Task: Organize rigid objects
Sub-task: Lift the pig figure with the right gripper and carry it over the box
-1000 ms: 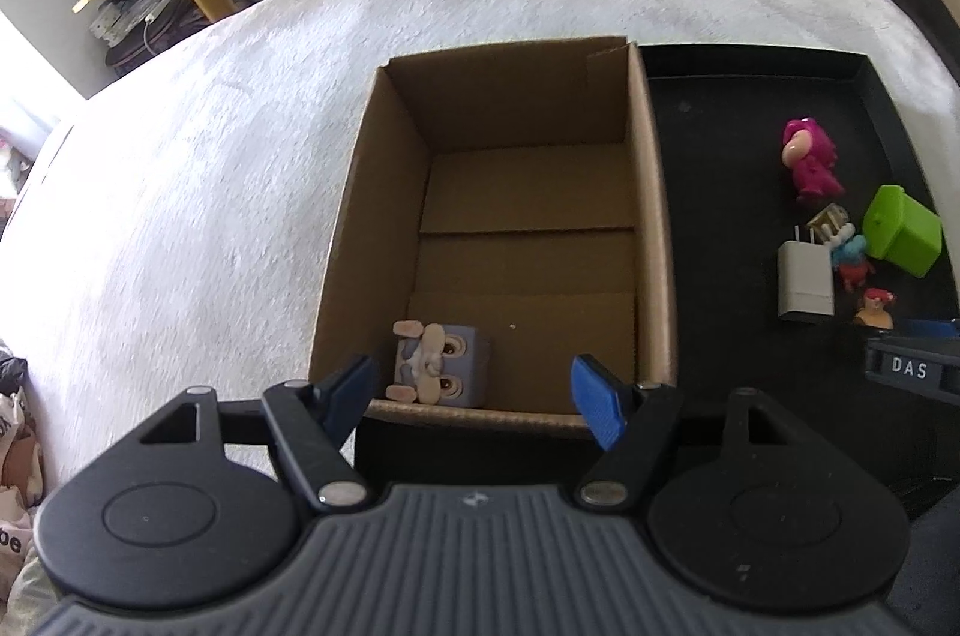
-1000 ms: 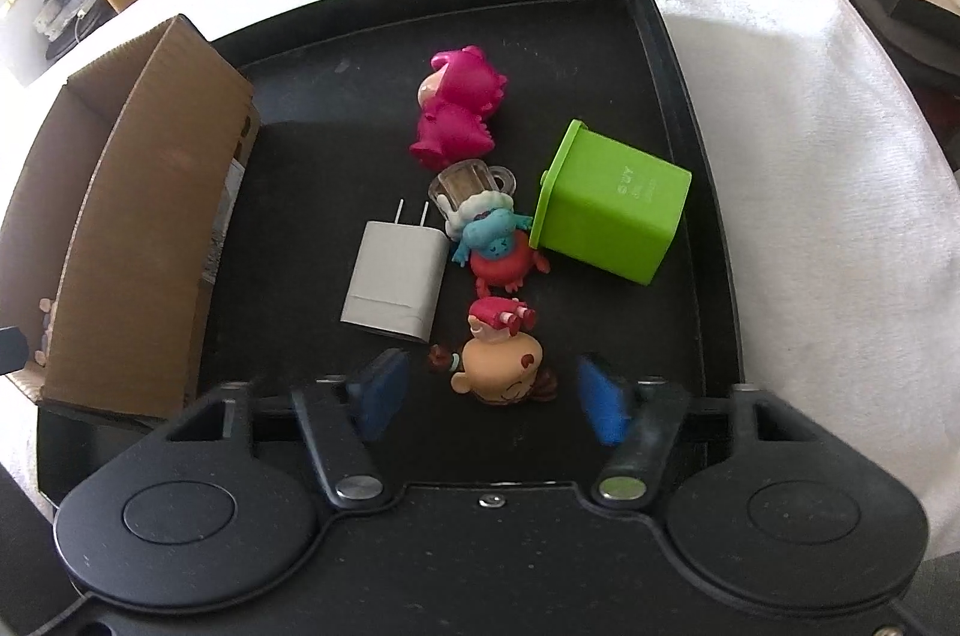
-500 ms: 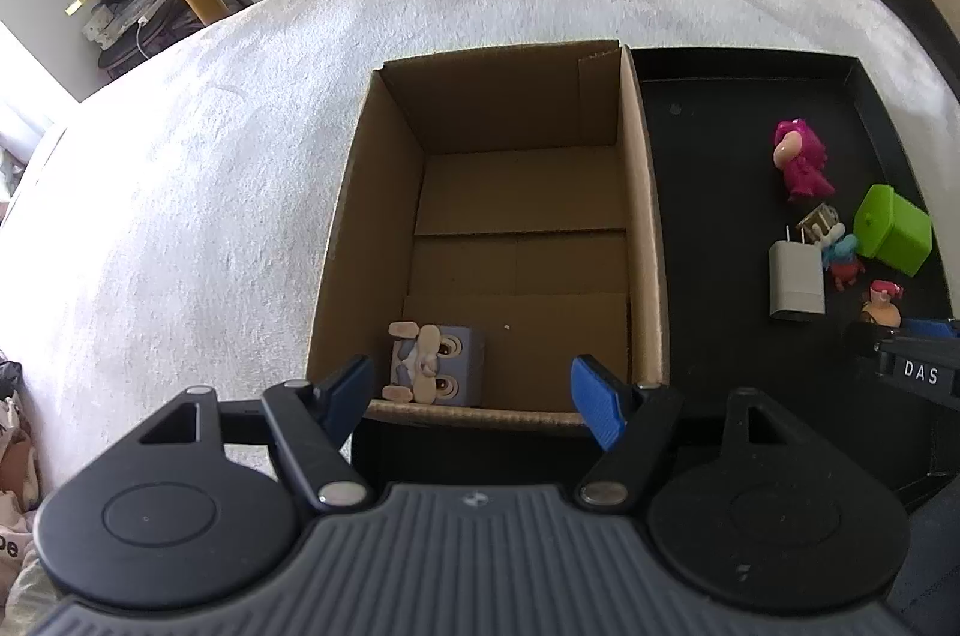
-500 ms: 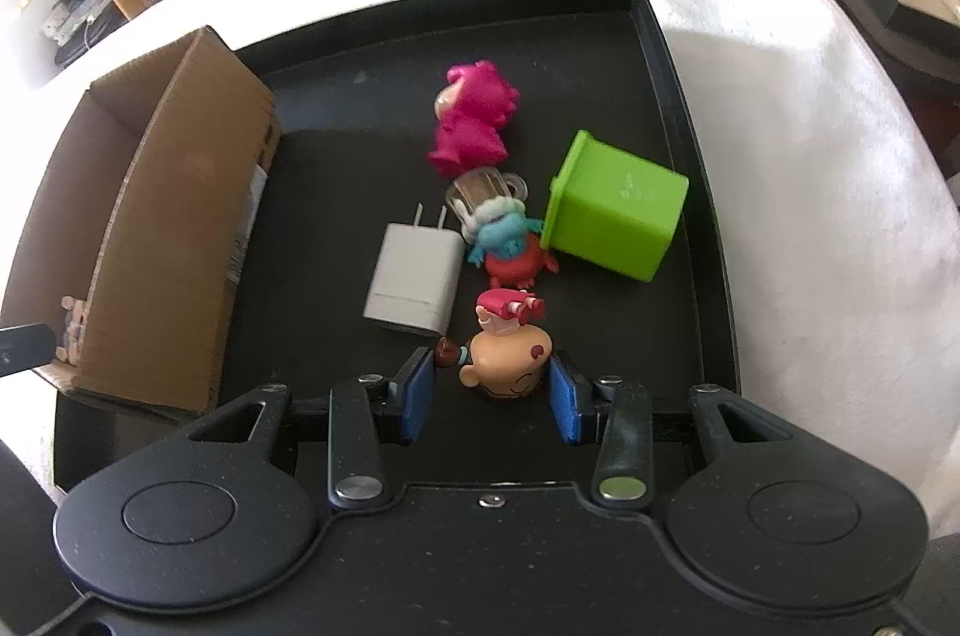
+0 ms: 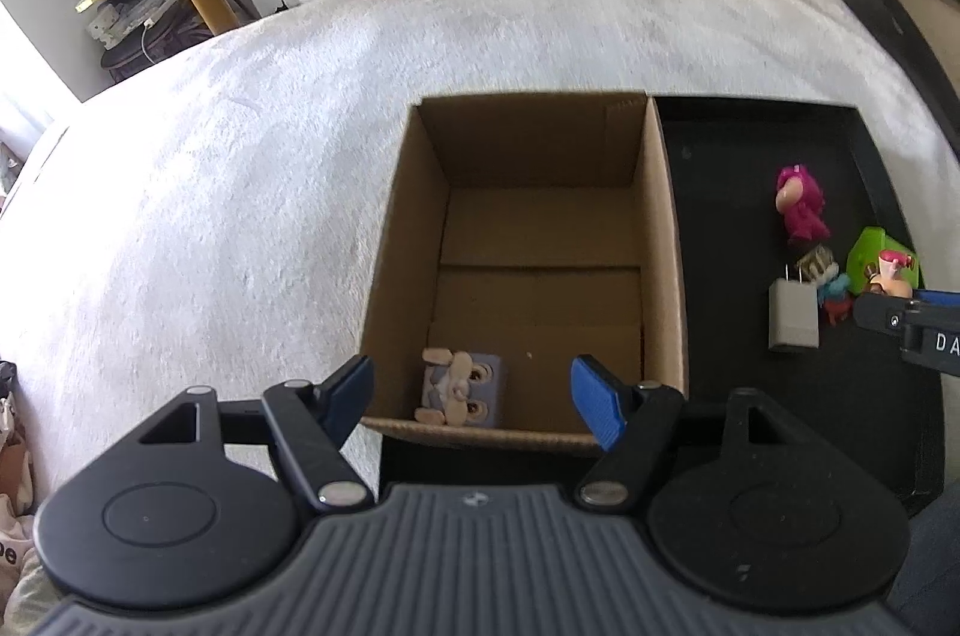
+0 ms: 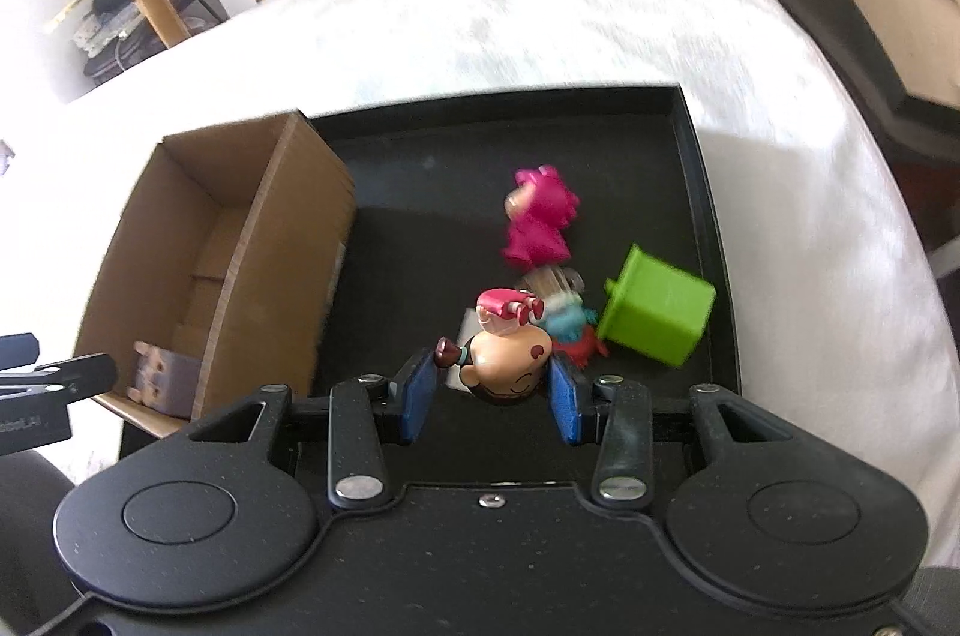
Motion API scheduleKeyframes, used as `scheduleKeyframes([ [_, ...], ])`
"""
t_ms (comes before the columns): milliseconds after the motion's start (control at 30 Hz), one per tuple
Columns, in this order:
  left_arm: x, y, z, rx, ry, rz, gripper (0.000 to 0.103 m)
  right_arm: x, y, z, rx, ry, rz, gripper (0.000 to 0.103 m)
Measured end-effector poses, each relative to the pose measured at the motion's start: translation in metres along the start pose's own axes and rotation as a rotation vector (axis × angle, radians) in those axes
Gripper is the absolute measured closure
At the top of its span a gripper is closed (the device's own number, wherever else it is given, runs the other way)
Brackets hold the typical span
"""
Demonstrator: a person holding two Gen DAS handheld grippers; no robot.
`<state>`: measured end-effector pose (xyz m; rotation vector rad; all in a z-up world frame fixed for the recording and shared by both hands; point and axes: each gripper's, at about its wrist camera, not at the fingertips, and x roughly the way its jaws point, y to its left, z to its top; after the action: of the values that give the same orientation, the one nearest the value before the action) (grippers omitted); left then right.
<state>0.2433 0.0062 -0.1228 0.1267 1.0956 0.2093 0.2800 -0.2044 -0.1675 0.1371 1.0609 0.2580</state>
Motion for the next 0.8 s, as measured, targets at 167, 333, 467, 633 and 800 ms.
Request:
scheduleKeyframes([
  [167,-0.003,0.015,0.005,-0.018,-0.028,-0.003,0.031,-0.009,0.019,0.012,-0.024,-0.036,0.003,0.063],
  [333,-0.002,0.031,0.007,-0.039,-0.042,-0.004,0.032,-0.012,0.038,0.018,-0.045,-0.051,0.003,0.063],
  [467,0.002,0.042,0.008,-0.053,-0.049,-0.012,0.032,-0.013,0.054,0.022,-0.066,-0.058,0.002,0.063],
  [633,0.011,0.053,0.009,-0.075,-0.055,-0.031,0.032,-0.011,0.072,0.027,-0.096,-0.062,-0.005,0.063],
  [800,0.022,0.062,0.008,-0.092,-0.04,-0.058,0.033,-0.006,0.087,0.032,-0.124,-0.059,-0.014,0.063],
])
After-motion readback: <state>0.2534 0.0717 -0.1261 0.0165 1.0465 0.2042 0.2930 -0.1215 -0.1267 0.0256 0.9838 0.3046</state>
